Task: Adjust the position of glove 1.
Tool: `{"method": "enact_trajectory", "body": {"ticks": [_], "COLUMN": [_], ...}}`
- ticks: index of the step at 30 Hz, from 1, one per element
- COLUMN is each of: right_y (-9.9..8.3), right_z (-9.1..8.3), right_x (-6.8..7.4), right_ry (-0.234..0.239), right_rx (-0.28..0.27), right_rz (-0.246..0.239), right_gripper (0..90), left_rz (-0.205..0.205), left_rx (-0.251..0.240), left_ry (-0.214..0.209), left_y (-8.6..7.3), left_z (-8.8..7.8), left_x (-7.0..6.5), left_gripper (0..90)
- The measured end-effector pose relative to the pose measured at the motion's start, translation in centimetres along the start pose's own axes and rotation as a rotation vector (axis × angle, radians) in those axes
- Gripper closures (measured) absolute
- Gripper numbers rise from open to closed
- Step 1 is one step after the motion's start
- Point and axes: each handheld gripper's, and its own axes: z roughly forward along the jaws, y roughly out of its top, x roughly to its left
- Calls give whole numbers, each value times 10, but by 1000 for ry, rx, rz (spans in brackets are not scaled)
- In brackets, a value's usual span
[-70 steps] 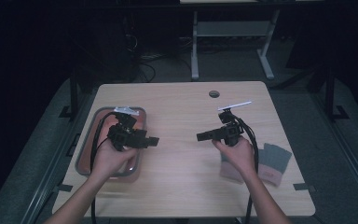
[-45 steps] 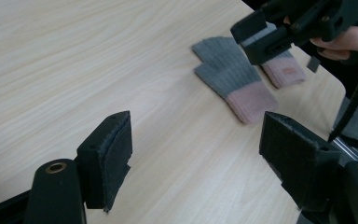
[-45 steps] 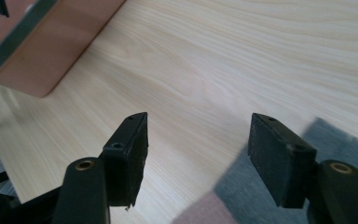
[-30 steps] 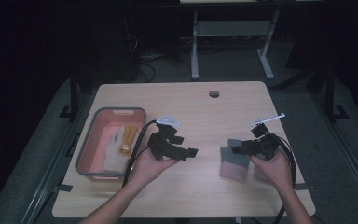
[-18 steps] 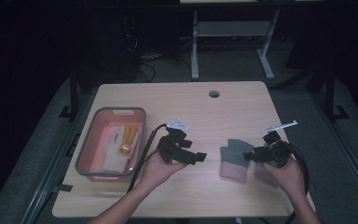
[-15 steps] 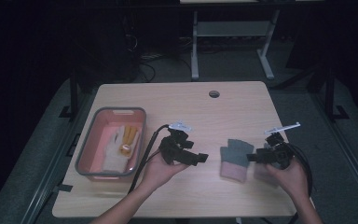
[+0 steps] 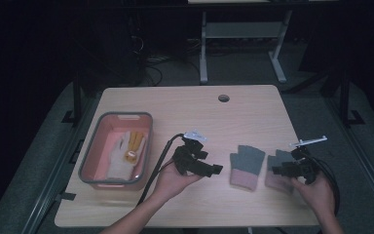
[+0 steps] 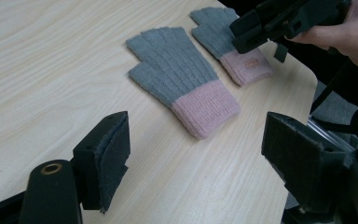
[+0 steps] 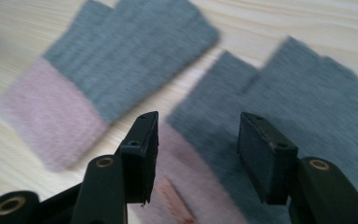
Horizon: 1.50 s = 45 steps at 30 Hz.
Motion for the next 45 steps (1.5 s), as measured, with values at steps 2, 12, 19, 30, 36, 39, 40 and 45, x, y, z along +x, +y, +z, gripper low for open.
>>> {"method": "enact_trajectory", "body": {"ticks": [2, 12, 19, 30, 36, 39, 40, 45], "right_y": [-2, -7, -7, -15, -18, -18, -17, -17], "right_z": [0, 9, 11, 12, 10, 8, 8, 4], "right_x": [-4, -10, -6, -4, -12, -10, -9, -6], "right_ry": [-17, -61, -114, -142, -83, -87, -91, -93], "right_rx": [4, 36, 36, -27, -53, -51, -47, -49], "right_rz": [9, 38, 50, 46, 103, 107, 100, 93], "right_gripper": [501, 541, 704, 830, 856, 859, 860, 860], "left_rz": [2, -3, -2, 2, -2, -13, -12, -14], "left_rx": [3, 25, 27, 36, 19, 6, 9, 15], "left_ry": [0, -2, -12, -23, -24, -28, -27, -11], "left_y": [0, -2, -2, -2, -3, -3, -4, -5], "left_z": [2, 11, 17, 22, 21, 21, 21, 20], "left_x": [0, -1, -7, -10, -10, -9, -9, -6], "left_gripper": [237, 237, 239, 240, 240, 240, 240, 240]}}
